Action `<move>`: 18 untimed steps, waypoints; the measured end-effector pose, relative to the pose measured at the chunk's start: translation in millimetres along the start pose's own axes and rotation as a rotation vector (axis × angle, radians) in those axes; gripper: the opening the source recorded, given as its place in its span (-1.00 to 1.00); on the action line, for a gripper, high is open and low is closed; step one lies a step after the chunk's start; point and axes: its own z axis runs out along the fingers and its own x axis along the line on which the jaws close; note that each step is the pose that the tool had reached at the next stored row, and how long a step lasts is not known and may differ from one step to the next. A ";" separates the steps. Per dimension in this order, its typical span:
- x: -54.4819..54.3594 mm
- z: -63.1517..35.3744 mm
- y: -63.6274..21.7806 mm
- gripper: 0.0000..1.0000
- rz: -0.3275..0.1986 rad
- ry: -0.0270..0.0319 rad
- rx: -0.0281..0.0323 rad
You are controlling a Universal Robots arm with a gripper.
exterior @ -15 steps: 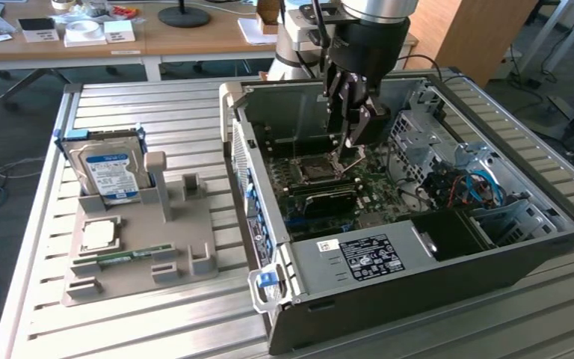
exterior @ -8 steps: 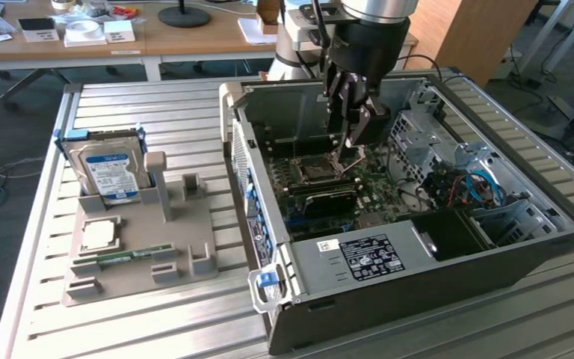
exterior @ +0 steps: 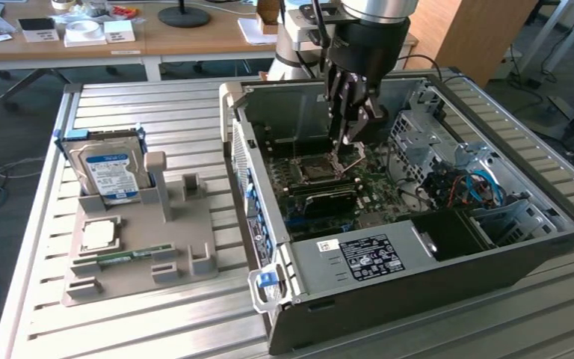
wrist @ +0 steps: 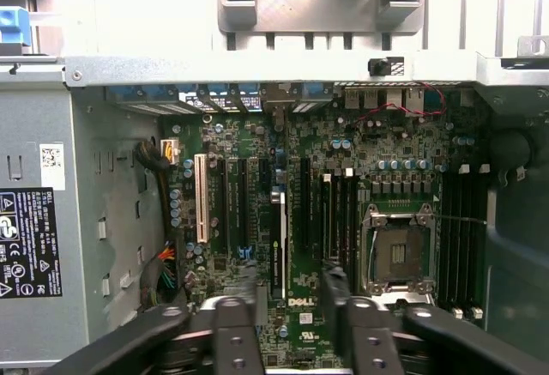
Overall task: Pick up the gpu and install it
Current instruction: 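Press down on the gpu until it lock into place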
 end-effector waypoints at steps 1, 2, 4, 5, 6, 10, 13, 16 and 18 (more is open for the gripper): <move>0.0 0.0 0.0 -0.13 0.000 0.0000 0.0000; 0.0 0.0 0.0 -0.25 0.000 0.0000 0.0000; 0.0 0.0 0.0 -0.36 0.000 0.0000 0.0000; 0.0 0.0 0.0 -0.47 0.000 0.0000 0.0000; 0.0 0.0 0.0 -0.60 0.000 0.0000 -0.0001; 0.0 0.0 0.0 -0.79 0.000 0.0000 0.0000; 0.0 0.0 0.0 -0.79 0.000 0.0000 0.0000; 0.0 0.0 0.0 -0.79 0.000 0.0000 0.0000; 0.0 0.0 0.0 -0.79 0.000 0.0000 0.0000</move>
